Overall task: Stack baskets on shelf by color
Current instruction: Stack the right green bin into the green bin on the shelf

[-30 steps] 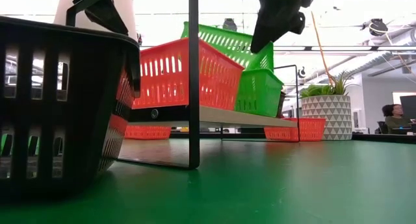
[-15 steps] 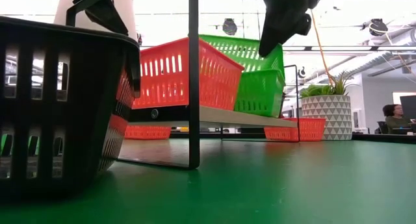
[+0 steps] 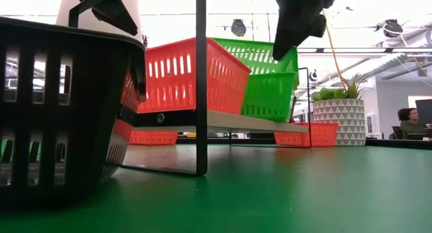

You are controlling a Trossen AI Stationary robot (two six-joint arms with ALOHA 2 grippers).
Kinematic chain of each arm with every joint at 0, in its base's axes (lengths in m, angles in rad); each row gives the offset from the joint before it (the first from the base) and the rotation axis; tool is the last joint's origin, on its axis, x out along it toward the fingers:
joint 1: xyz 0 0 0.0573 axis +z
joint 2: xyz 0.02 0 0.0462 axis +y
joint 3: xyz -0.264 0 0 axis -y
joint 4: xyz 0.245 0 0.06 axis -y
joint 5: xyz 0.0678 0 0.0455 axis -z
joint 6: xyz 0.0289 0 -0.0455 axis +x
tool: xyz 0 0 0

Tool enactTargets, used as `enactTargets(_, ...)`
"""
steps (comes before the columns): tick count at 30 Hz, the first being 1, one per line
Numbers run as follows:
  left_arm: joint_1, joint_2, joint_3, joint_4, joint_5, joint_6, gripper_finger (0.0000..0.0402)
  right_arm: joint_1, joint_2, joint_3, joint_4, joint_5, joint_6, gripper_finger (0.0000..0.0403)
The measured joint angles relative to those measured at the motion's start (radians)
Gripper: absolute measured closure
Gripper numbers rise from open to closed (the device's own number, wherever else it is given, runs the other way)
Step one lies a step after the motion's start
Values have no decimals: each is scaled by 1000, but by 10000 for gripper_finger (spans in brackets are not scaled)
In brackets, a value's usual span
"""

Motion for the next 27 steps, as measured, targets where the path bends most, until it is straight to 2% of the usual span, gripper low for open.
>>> enactTargets(8,0,0,0,8,0,4,254,-4,0,0,1,2,-8,388)
enactTargets(27,0,0,0,7,0,6,254,-3,0,24,-45,2,-139,387)
